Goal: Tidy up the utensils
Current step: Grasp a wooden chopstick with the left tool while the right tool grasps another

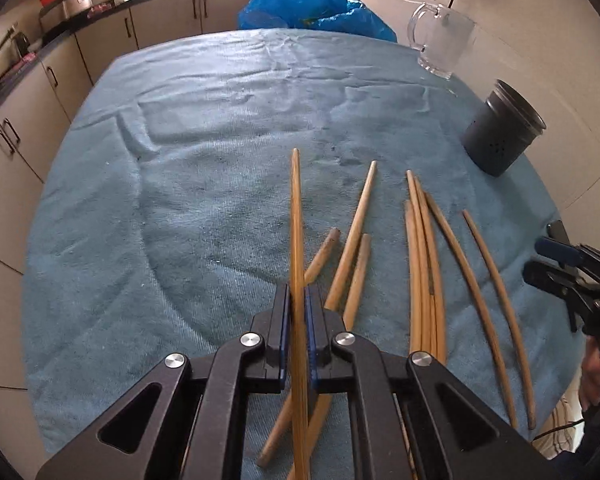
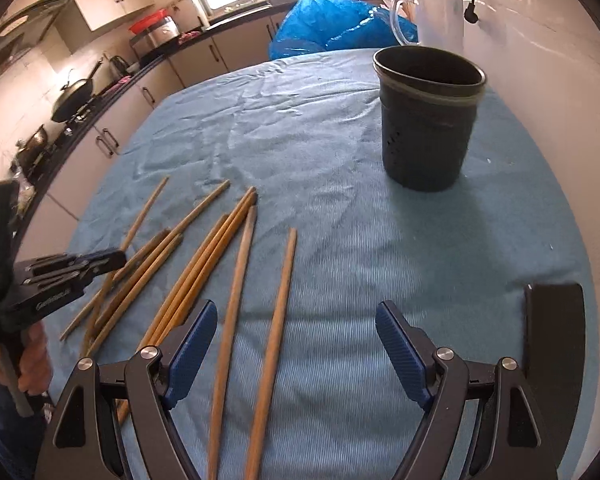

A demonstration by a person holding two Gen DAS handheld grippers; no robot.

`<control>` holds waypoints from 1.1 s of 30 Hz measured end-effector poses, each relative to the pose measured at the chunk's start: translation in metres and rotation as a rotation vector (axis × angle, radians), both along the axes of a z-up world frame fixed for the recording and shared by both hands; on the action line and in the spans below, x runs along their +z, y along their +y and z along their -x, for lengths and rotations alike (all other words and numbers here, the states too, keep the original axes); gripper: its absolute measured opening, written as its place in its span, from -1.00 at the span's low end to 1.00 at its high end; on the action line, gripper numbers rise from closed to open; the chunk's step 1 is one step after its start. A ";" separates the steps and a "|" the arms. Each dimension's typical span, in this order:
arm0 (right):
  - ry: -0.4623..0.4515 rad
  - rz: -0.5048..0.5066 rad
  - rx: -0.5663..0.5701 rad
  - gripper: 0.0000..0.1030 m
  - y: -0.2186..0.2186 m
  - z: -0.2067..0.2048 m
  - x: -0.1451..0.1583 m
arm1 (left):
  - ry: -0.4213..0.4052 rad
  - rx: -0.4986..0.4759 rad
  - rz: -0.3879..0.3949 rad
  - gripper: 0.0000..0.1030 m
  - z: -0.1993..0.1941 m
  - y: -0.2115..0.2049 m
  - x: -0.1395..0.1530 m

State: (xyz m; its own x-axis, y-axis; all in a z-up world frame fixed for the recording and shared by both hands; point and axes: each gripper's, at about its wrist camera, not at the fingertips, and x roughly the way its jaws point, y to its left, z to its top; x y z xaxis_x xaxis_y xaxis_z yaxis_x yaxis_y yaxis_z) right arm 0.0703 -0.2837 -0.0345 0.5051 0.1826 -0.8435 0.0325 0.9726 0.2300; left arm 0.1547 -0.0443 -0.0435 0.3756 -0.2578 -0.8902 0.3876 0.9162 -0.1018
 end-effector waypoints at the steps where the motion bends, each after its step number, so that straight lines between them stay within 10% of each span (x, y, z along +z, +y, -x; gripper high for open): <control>1: 0.010 0.000 0.003 0.65 0.001 -0.007 -0.002 | 0.003 0.006 -0.008 -0.86 -0.001 0.003 -0.002; 9: 0.097 0.055 0.004 0.45 0.010 -0.042 -0.015 | 0.050 0.012 -0.085 -0.84 -0.029 0.001 -0.008; 15: 0.131 0.149 0.019 0.25 0.023 -0.051 -0.022 | 0.030 -0.005 -0.145 -0.26 -0.052 -0.013 -0.010; 18: 0.116 0.212 0.036 -0.20 0.030 -0.055 -0.022 | 0.013 0.004 -0.175 -0.25 -0.064 -0.022 -0.013; 20: 0.114 0.208 0.064 -0.62 0.032 -0.057 -0.021 | 0.013 0.005 -0.191 -0.84 -0.069 -0.029 -0.012; 33: -0.110 -0.043 0.058 -0.87 -0.001 -0.031 0.041 | -0.156 0.018 0.013 -0.88 -0.021 -0.017 0.070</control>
